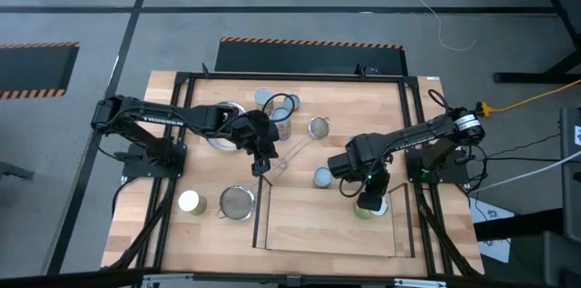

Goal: Pick and place cans onto a shelf
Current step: Put the canned oranges on the shelf, then put the small canned oranges on the shelf

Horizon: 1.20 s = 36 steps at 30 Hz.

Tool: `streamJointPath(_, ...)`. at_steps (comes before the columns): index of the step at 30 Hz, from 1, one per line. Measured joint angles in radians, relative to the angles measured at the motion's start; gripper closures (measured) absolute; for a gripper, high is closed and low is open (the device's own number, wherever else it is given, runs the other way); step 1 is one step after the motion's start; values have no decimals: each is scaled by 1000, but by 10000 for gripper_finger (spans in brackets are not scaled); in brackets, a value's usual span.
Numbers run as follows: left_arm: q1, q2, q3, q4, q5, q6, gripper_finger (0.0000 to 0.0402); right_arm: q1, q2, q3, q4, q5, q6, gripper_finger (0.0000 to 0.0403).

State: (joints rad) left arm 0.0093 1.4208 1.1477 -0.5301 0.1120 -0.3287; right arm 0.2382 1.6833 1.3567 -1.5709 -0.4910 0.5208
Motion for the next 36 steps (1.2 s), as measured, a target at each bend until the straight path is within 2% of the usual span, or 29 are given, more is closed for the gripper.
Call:
streamJointPath(8, 0, 0, 0, 0, 0, 0, 401, 0, 0, 0, 0, 0, 0, 391)
streamJointPath(18, 0, 0, 0, 0, 0, 0, 401, 0, 0, 0, 8, 0, 0, 353)
streamJointPath(28, 0, 0, 0, 0, 0, 0, 401, 0, -1, 0, 1, -15, -2, 350)
streamJointPath(31, 0, 0, 0, 0, 0, 0, 401, 1, -11, 15, 1, -39, -6, 350)
streamJointPath(36, 0, 0, 0, 0, 0, 0, 401, 12, -60, 85, -1, -17, -19, 350)
